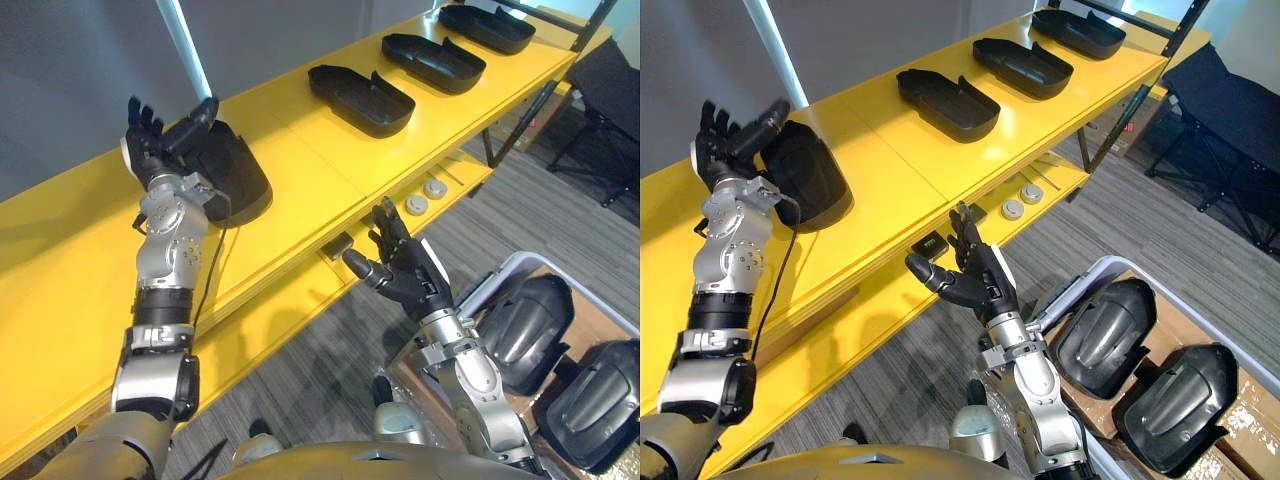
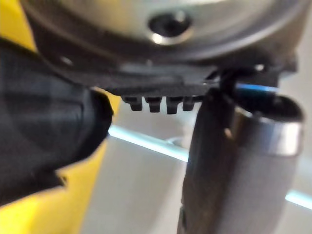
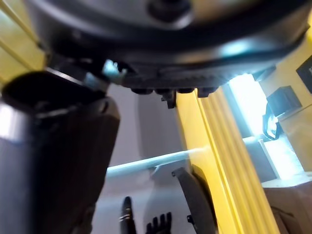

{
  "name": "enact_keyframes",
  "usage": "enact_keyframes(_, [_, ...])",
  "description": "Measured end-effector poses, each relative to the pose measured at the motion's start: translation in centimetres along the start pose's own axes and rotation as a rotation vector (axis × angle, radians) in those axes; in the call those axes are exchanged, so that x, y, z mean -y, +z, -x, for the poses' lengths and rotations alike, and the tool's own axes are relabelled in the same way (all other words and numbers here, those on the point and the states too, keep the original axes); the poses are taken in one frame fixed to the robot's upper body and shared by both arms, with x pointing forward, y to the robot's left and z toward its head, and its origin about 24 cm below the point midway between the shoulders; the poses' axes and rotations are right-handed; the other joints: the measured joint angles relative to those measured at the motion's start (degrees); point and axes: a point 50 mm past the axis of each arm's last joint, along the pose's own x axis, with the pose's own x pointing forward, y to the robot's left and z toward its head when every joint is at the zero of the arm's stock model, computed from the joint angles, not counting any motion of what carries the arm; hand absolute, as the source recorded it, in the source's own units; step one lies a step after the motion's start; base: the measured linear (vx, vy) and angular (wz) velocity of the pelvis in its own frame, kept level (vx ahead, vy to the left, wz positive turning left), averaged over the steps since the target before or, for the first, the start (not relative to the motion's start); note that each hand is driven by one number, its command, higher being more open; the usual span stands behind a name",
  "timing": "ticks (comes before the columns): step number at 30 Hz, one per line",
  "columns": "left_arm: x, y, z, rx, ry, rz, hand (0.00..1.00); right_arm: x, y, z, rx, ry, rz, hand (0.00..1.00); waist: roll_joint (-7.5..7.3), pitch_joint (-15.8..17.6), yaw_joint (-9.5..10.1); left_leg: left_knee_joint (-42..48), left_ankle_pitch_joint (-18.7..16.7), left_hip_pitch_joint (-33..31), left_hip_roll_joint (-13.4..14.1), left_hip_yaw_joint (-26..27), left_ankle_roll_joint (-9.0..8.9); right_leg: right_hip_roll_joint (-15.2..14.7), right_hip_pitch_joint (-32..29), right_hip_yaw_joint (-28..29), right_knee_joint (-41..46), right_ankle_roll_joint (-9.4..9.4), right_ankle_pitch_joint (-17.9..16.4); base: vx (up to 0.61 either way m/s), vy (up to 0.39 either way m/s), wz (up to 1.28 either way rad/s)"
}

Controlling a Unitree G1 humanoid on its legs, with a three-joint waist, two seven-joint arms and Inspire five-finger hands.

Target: Walk over and take three plastic housings, then place them on the shelf

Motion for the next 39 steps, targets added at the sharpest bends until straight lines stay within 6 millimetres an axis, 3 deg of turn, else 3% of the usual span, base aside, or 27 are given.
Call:
enact_keyframes(4, [0.6,-0.5,1.6,-0.009,-0.050,0.148,1.00,0.0,0.9,-0.9,0.059,-0.009,0.049,1.00,1.95,-2.25,0.80,-0.85,0.67,0.33,-0.05,-0.74,0.01,0.03,0.57,-1.11,-0.05,-0.09,-0.09,-0.02,-0.002,0.10])
enact_keyframes(8, [-0.8,-0.1,2.1,0.082,0.053,-0.021,1.00,-0.2,1.9,-1.8,0.121,0.022,0.060,1.00,2.94,-3.23,1.62,-1.91,1.70,0.32,0.06,-1.60,0.05,0.20,0.89,-2.56,-0.10,-0.26,-0.23,-0.06,-0.016,0.15])
enact_keyframes(11, [-2.4,1.8,2.9,0.228,0.136,-0.153,1.00,-0.7,2.1,-2.1,0.138,0.067,0.021,1.00,2.97,-3.70,2.88,-2.88,2.75,0.08,0.10,-3.03,0.01,0.29,1.31,-4.11,-0.39,-0.44,-0.36,-0.04,-0.008,0.23])
enact_keyframes(14, [-3.7,3.4,5.8,0.362,0.149,-0.223,1.00,-1.9,1.9,-2.3,0.136,0.119,-0.052,1.00,3.00,-4.60,5.01,-3.08,3.10,-0.33,0.05,-5.13,-0.02,0.24,2.65,-6.36,-1.13,-0.43,-0.34,0.00,-0.005,0.33])
enact_keyframes(16, [-4.9,3.3,9.3,0.383,0.147,-0.236,1.00,-3.4,2.1,-3.2,0.150,0.187,-0.058,1.00,2.87,-6.58,7.07,-2.96,3.27,-1.62,0.00,-7.36,-0.02,0.18,2.89,-8.47,-1.16,-0.47,-0.38,0.05,-0.004,0.44])
enact_keyframes(22, [-8.0,-0.7,14.4,0.128,0.117,-0.319,1.00,-6.6,1.8,-7.1,0.145,0.274,-0.096,1.00,2.52,-6.87,12.58,-3.18,4.03,-2.45,-0.35,-13.46,-0.29,0.03,6.43,-15.16,-1.26,-0.40,-2.28,-0.02,-0.011,0.53])
enact_keyframes(27, [-9.4,-2.2,17.1,-0.017,0.070,-0.340,1.00,-8.1,0.9,-8.4,0.097,0.276,-0.104,1.00,2.46,-6.91,15.99,-3.21,5.05,-4.52,-0.68,-17.06,-0.25,0.10,6.93,-18.78,-1.26,-0.38,-2.56,-0.02,-0.007,0.40])
enact_keyframes(33, [-9.7,-3.3,18.9,-0.131,0.000,-0.255,1.00,-9.8,0.5,-10.1,0.057,0.249,-0.106,1.00,2.64,-6.79,17.39,-3.19,5.80,-6.09,-1.09,-19.91,-0.40,0.13,7.34,-21.62,-1.26,-0.29,-2.84,-0.01,0.000,0.24])
enact_keyframes(36, [-8.8,-4.1,19.3,-0.172,-0.063,-0.196,1.00,-9.8,-1.2,-10.7,-0.034,0.149,-0.102,1.00,3.03,-6.56,18.85,-3.19,5.77,-6.11,-1.17,-20.37,-0.36,0.13,7.70,-22.12,-1.26,-0.25,-3.05,0.01,0.000,0.11])
enact_keyframes(39, [-8.3,-4.5,19.5,-0.193,-0.088,-0.167,1.00,-9.4,-3.0,-10.8,-0.134,0.049,-0.085,1.00,3.60,-6.22,18.91,-3.19,5.78,-6.39,-1.34,-20.75,-0.34,0.04,7.68,-22.53,-1.25,-0.19,-3.12,0.01,0.003,0.06])
